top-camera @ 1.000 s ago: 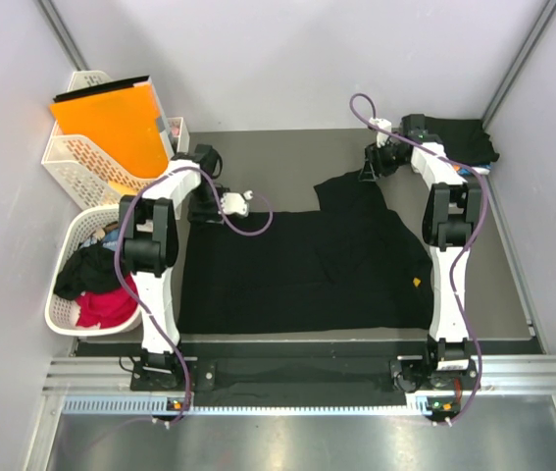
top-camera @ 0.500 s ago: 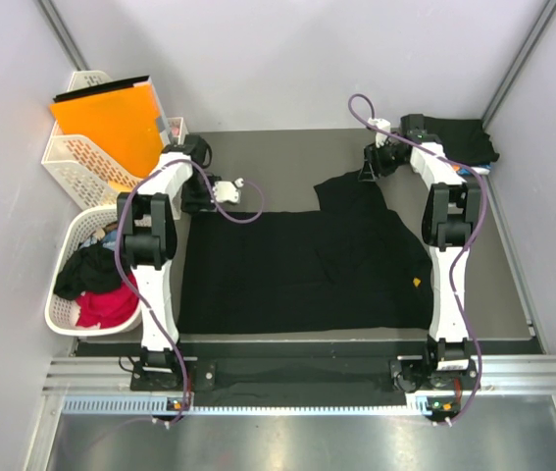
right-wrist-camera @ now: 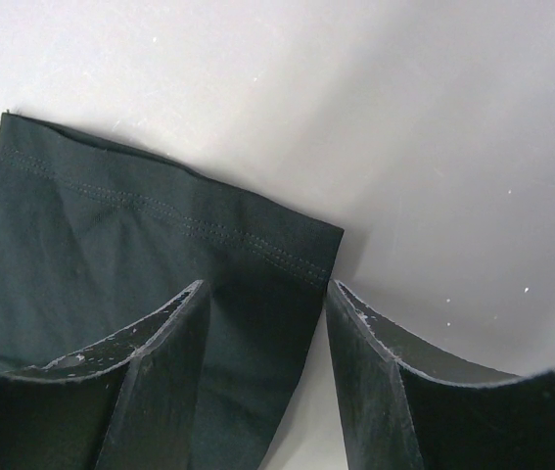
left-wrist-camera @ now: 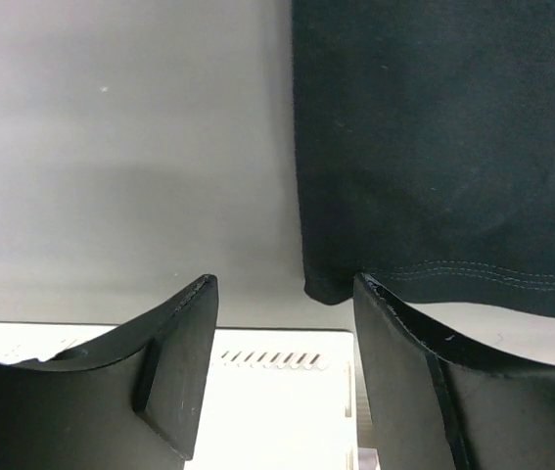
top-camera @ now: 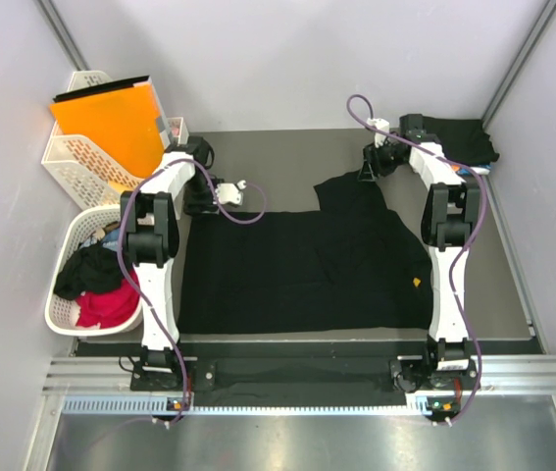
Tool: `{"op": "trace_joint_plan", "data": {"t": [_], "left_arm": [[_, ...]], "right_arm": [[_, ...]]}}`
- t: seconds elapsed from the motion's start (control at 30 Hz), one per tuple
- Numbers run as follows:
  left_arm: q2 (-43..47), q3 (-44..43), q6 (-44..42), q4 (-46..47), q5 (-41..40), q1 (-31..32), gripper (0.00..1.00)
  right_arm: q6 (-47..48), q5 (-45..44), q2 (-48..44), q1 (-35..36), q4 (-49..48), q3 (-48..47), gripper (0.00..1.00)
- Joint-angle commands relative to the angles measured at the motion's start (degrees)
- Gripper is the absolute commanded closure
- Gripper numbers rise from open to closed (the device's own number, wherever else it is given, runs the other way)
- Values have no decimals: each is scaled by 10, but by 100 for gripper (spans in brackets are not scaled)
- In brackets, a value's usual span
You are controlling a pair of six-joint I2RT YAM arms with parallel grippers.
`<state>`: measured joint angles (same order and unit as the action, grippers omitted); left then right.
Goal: Fold and stack the t-shirts
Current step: Grap the side of the flattened tshirt furthest away from the robot with both arms
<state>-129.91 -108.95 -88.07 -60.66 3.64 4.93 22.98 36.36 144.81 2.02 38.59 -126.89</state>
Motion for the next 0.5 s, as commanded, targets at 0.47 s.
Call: {"op": "trace_joint_plan", "data": {"t": [0.47], "left_arm": [[-42, -36, -20, -88, 24, 3, 57]], "right_arm": [[14, -23, -23, 13, 2, -13, 50]]}}
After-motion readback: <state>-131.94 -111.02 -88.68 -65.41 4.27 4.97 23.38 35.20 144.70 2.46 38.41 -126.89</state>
